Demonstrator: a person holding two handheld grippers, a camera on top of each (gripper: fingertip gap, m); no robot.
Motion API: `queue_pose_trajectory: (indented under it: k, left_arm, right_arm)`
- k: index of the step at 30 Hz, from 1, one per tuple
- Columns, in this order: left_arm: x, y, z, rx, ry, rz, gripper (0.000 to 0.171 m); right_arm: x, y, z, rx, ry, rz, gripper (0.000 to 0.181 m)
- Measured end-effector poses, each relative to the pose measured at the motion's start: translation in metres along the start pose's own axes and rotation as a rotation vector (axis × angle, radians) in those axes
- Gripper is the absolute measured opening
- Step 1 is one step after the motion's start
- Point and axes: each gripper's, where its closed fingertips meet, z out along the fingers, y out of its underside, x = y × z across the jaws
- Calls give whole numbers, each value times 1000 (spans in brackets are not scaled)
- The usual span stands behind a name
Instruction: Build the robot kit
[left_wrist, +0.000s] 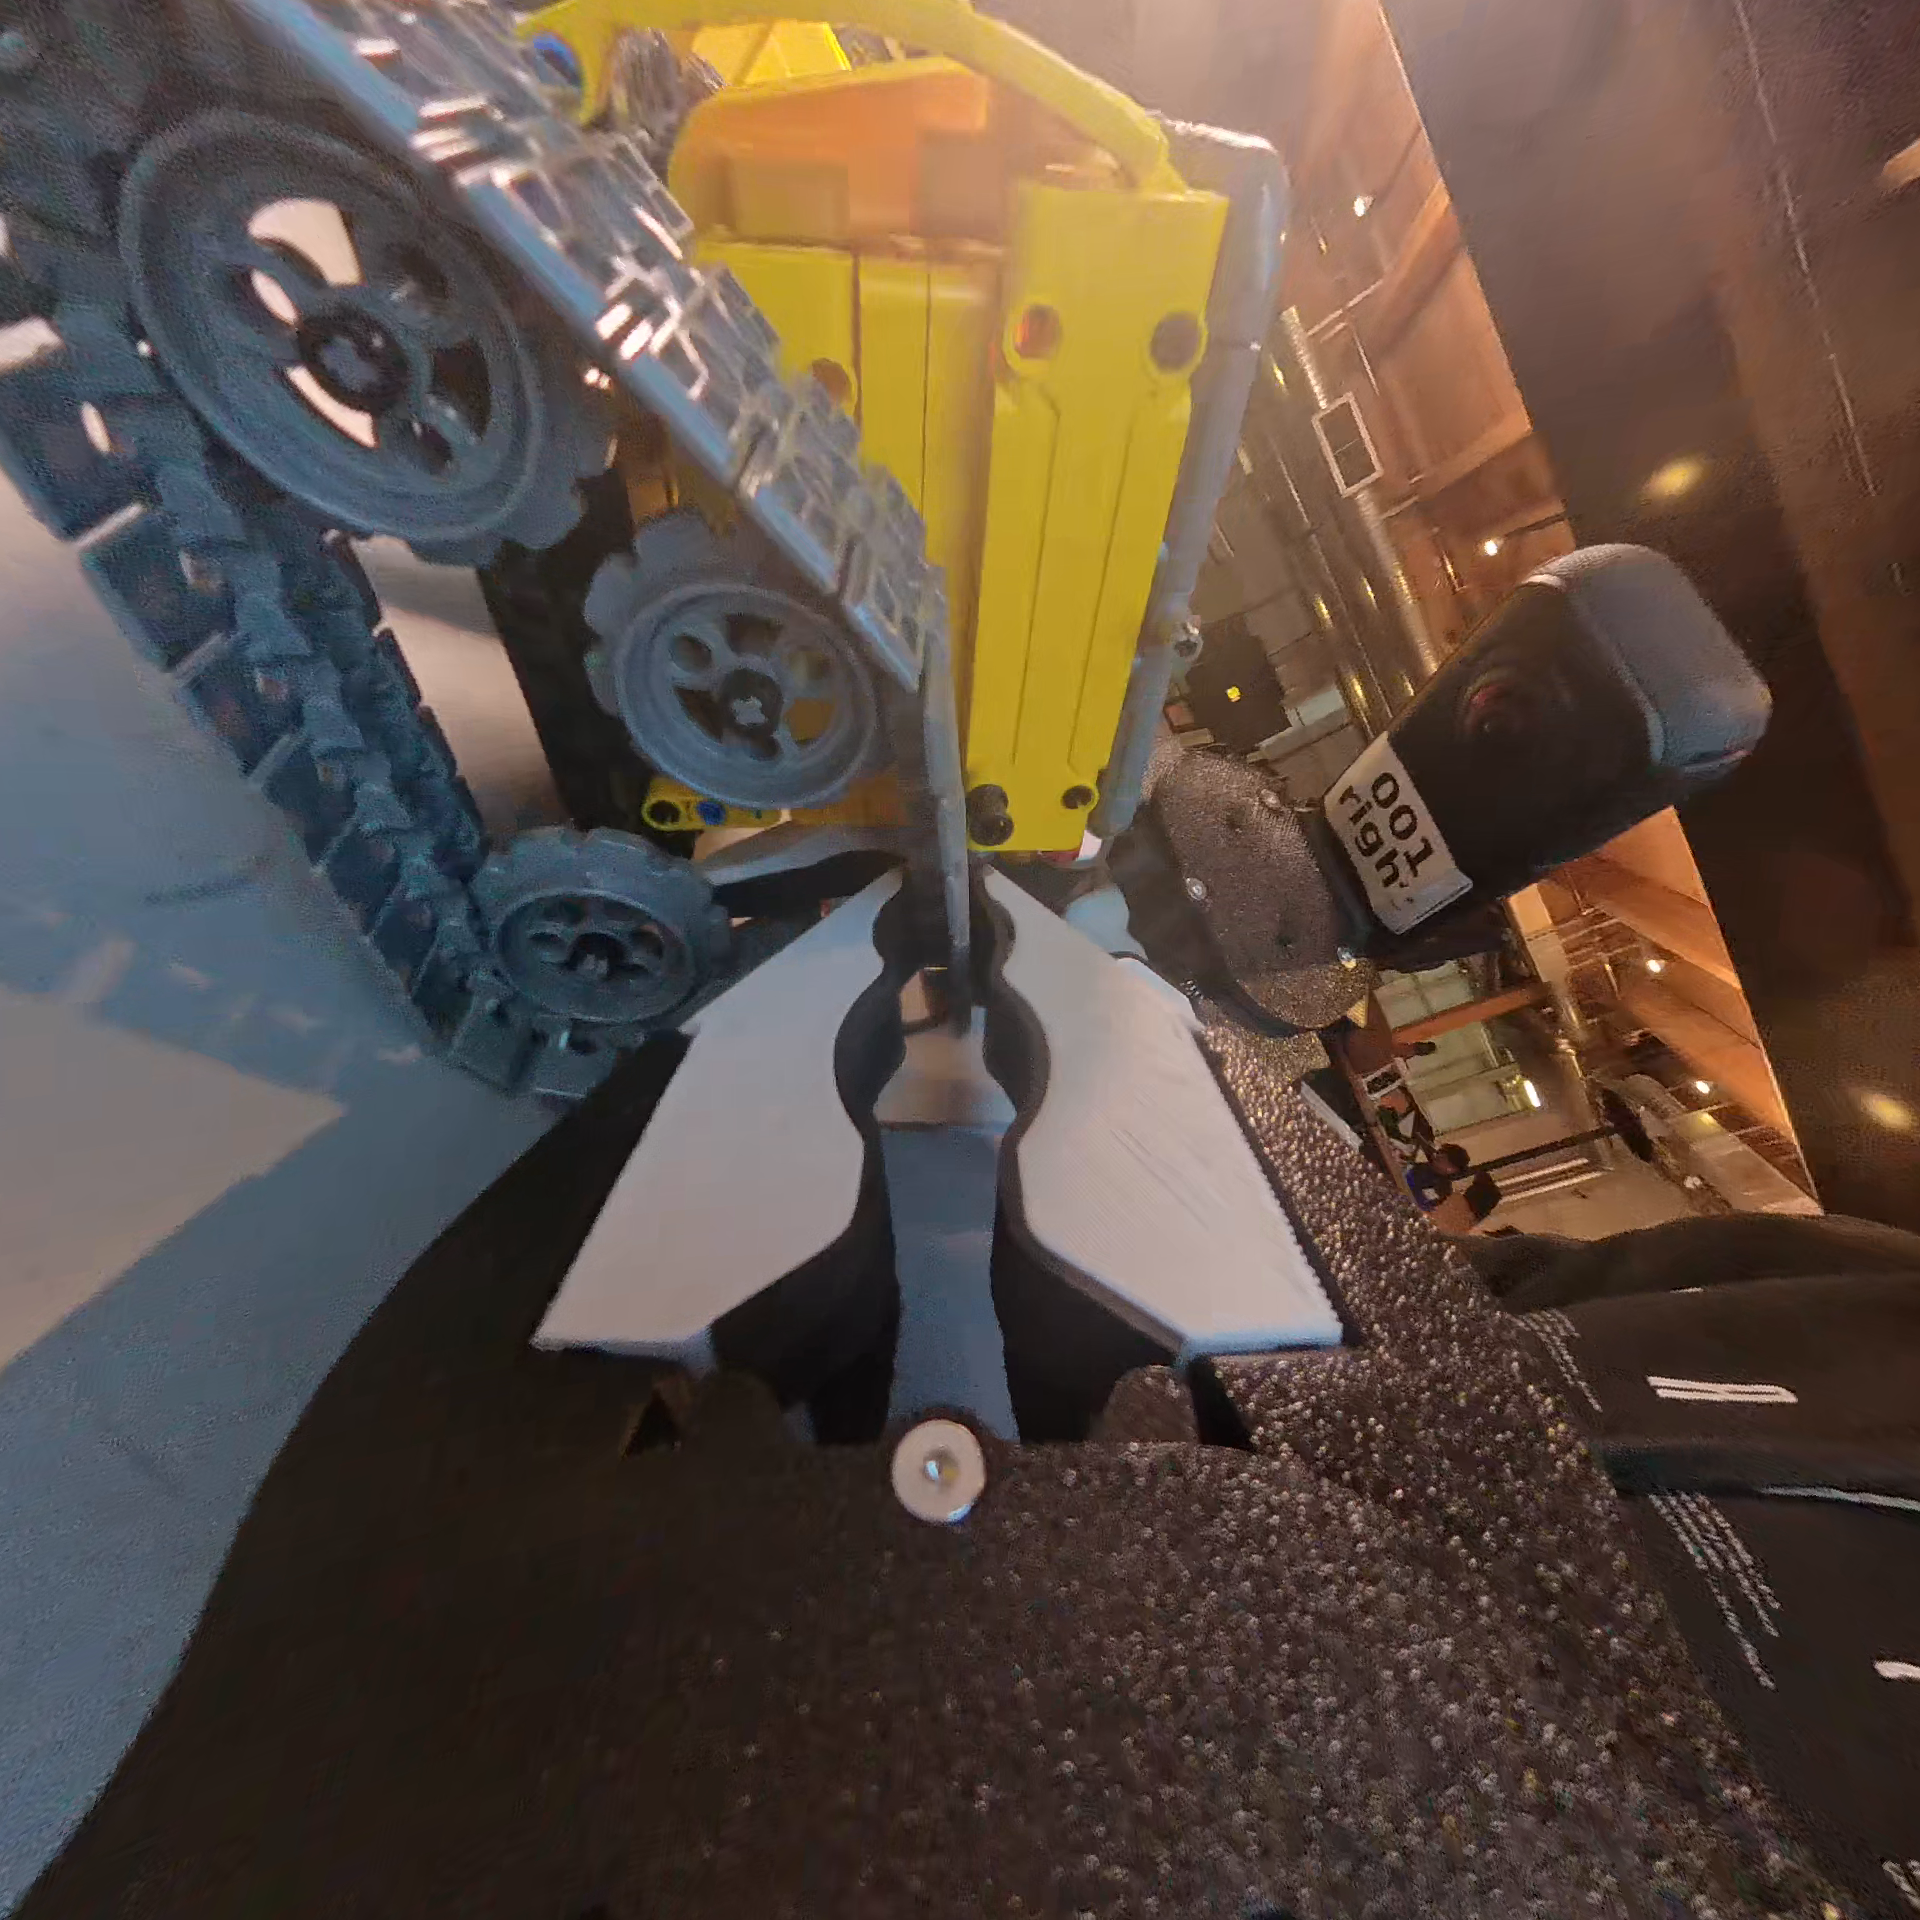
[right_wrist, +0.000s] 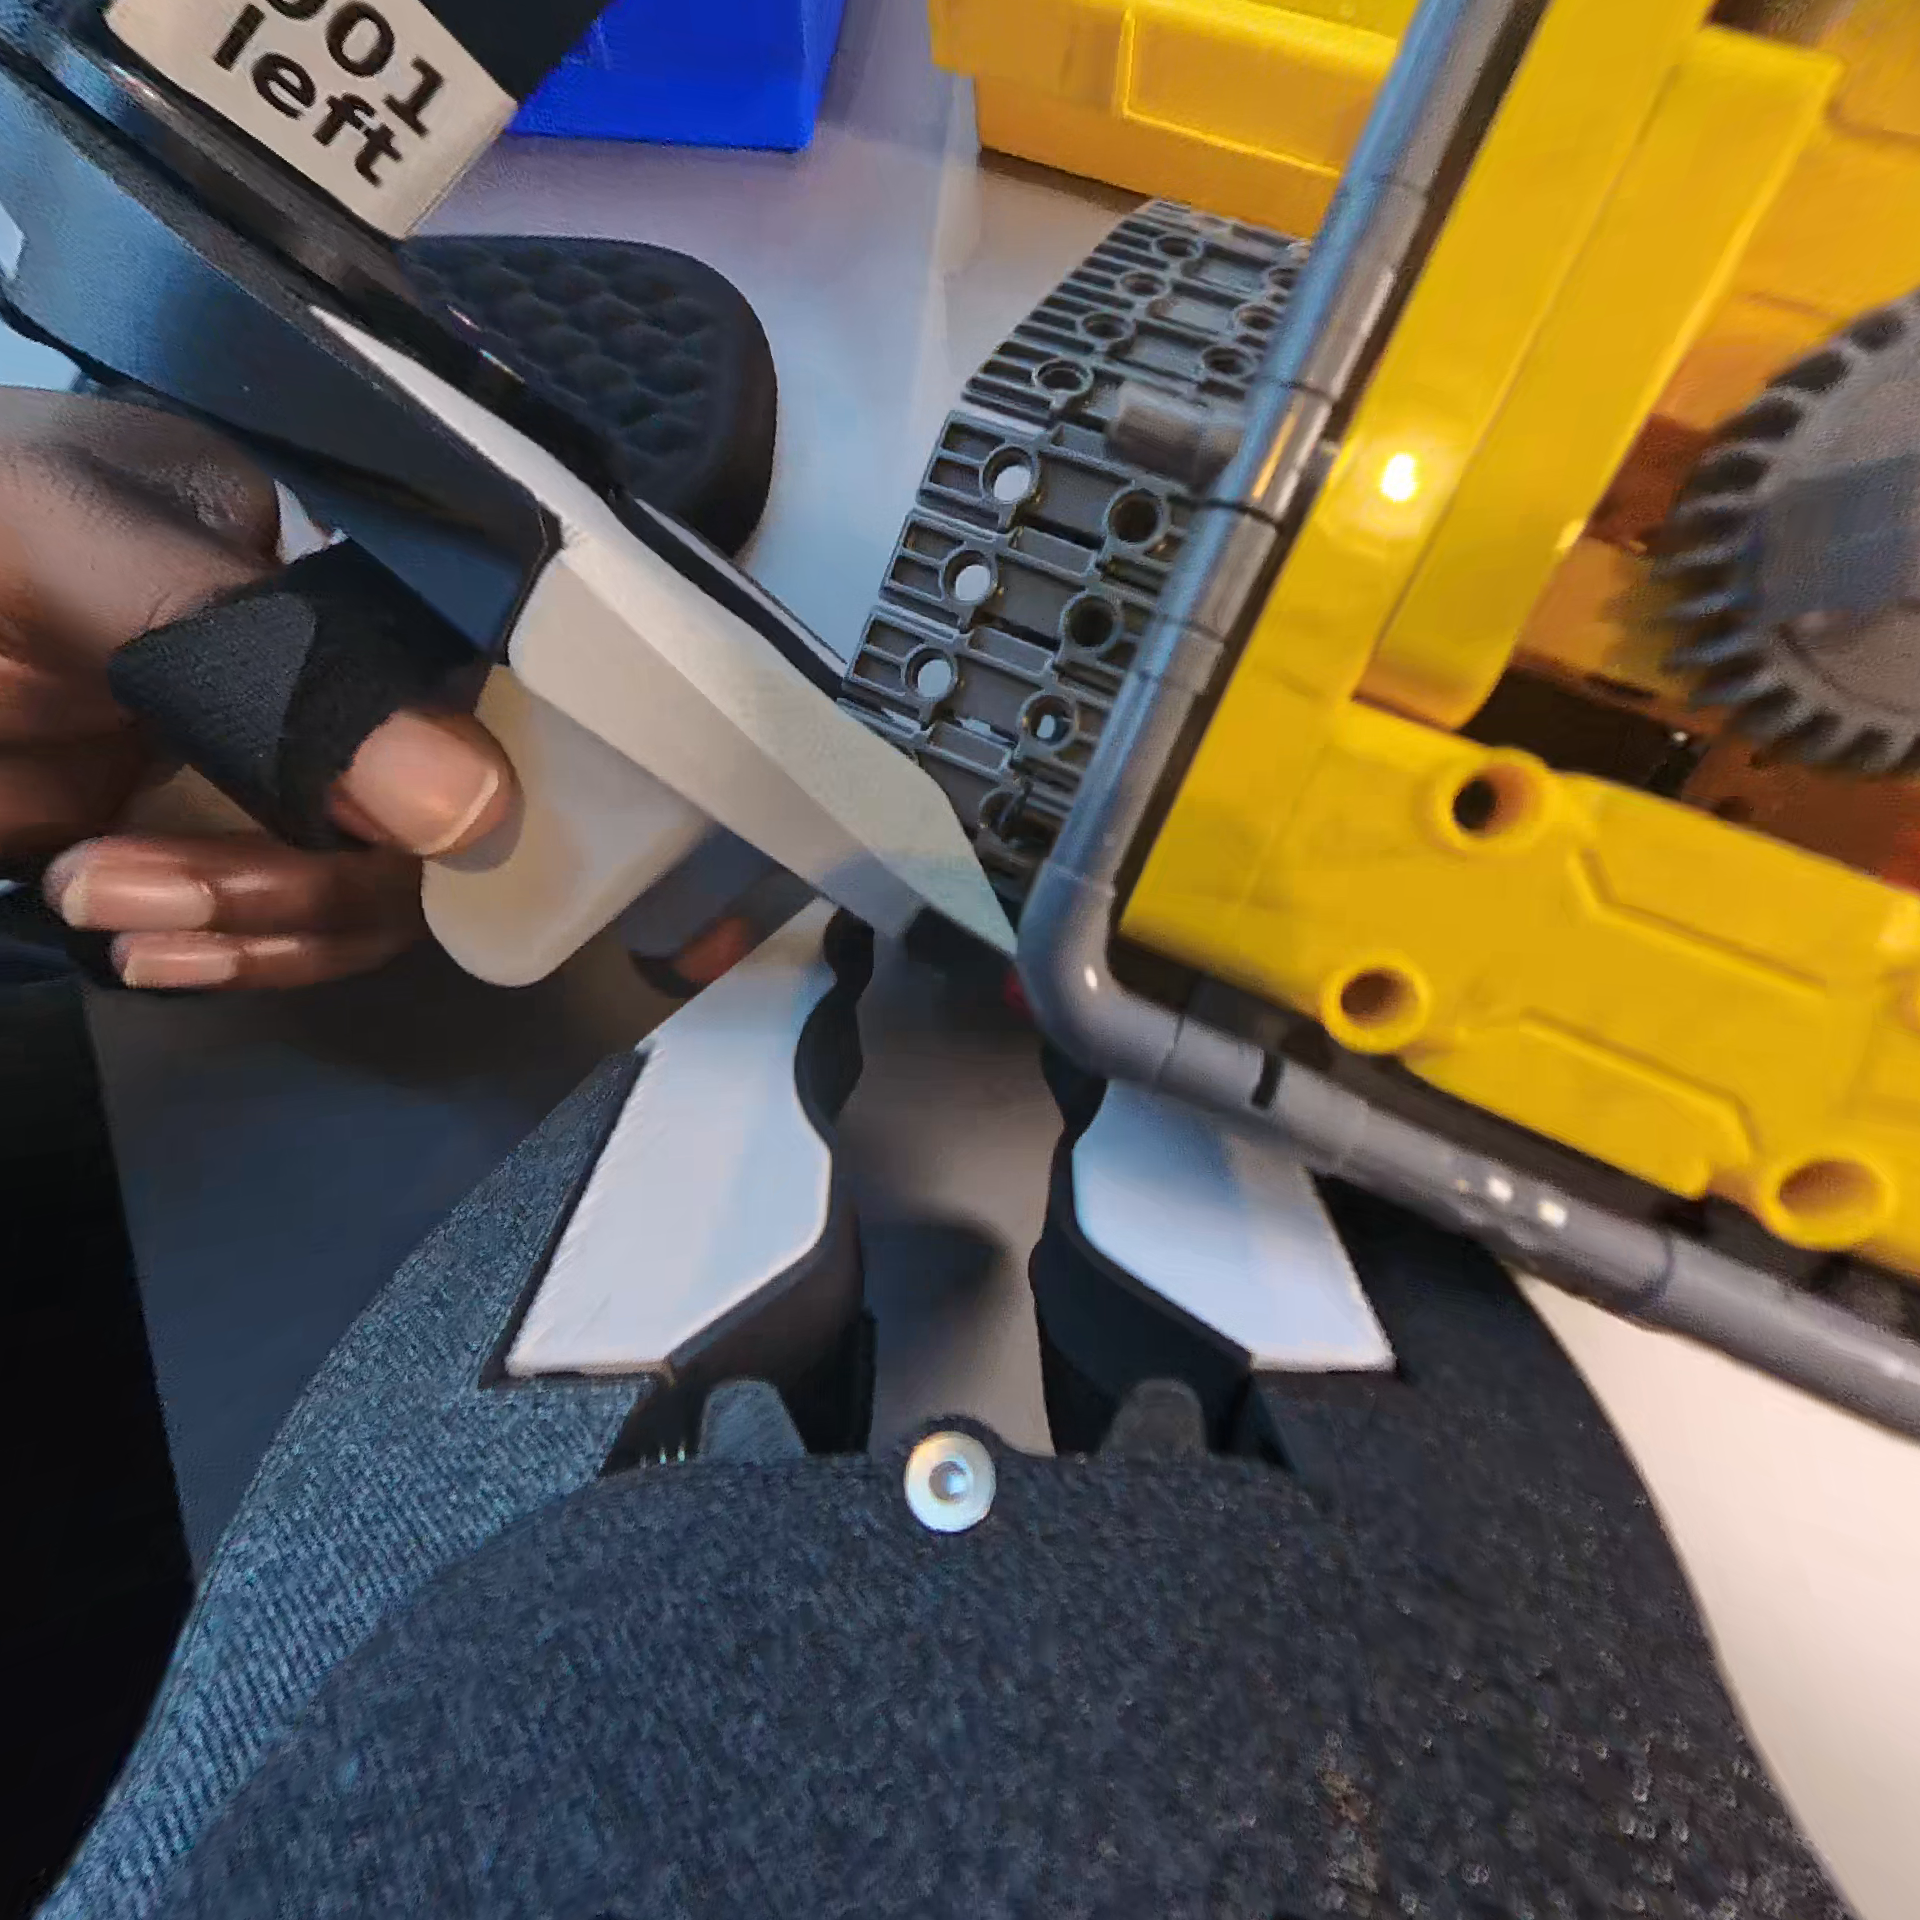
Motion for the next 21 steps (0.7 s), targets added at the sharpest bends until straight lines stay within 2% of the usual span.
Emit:
queue_pose_trajectory:
  k: [5,8,16,21]
  left_arm:
    - [-13,-11,-8,27,-34,-11,7]
    - [-21,-12,-11,1,-97,83,7]
    - [-21,-6,-7,-8,-88,104,8]
    - [-20,-5,-4,-8,-87,114,8]
  right_arm:
    - [-5,3,-9,12,-88,-16,30]
    - [-7,0,-12,35,-129,-11,30]
    - [-8,2,-10,14,-159,17,31]
    - [-7,4,-11,-2,-122,12,32]
